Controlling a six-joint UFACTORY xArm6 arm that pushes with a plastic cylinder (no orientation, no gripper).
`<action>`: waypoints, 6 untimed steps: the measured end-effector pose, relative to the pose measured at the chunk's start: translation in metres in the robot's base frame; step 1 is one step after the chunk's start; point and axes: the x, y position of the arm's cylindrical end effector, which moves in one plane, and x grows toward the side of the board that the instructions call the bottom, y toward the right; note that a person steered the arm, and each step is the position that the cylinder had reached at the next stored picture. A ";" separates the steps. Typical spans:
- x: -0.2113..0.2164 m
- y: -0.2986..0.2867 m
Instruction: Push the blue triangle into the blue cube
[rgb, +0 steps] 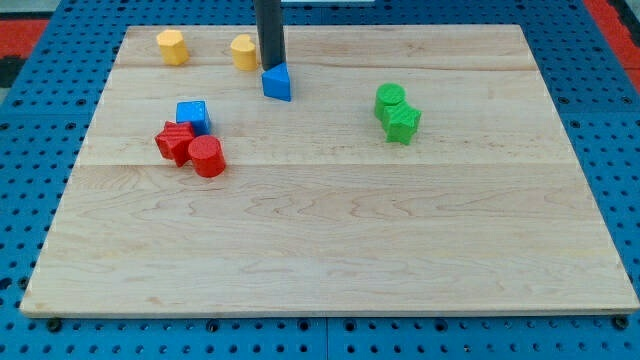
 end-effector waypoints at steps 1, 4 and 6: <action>-0.007 -0.035; -0.008 0.046; 0.043 -0.043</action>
